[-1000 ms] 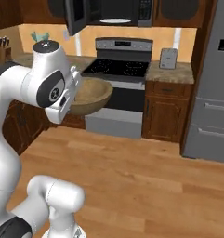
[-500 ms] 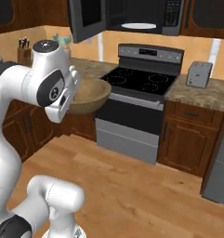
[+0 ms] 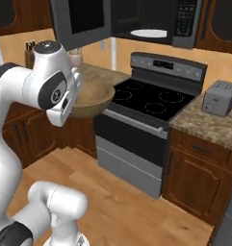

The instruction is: Pick the sweet potato from the sink and place it in the bowl. Then pick the bowl and place it in the microwave. Then close the microwave door and press the start button.

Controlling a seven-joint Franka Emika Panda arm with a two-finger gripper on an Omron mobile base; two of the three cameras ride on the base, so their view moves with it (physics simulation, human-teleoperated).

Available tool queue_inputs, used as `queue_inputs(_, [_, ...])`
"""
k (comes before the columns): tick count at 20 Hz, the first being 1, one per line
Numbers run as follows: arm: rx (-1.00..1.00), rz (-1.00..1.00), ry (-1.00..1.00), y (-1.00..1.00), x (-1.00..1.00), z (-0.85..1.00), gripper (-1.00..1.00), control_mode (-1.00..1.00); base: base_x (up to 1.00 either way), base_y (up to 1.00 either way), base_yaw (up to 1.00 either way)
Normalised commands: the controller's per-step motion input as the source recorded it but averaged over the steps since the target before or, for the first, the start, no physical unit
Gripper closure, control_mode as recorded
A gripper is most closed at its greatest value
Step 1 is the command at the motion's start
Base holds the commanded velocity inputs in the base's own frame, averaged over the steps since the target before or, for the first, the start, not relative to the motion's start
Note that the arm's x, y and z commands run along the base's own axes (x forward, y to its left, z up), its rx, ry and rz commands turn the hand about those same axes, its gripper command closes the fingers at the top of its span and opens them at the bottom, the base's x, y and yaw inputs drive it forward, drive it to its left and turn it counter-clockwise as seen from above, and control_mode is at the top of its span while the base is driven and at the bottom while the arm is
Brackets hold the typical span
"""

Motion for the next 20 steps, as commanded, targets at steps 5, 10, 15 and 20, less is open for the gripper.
queue_inputs(5, [0.00,0.00,0.00,0.00,0.00,0.00,1.00,1.00,0.92,-0.75,0.34])
queue_inputs(10, [0.00,0.00,0.00,0.00,0.00,0.00,1.00,1.00,0.74,-0.43,0.21])
queue_inputs(15, [0.00,0.00,0.00,0.00,0.00,0.00,1.00,1.00,0.92,-0.07,0.06])
queue_inputs(20, [0.00,0.00,0.00,0.00,0.00,0.00,1.00,1.00,0.81,0.07,0.08])
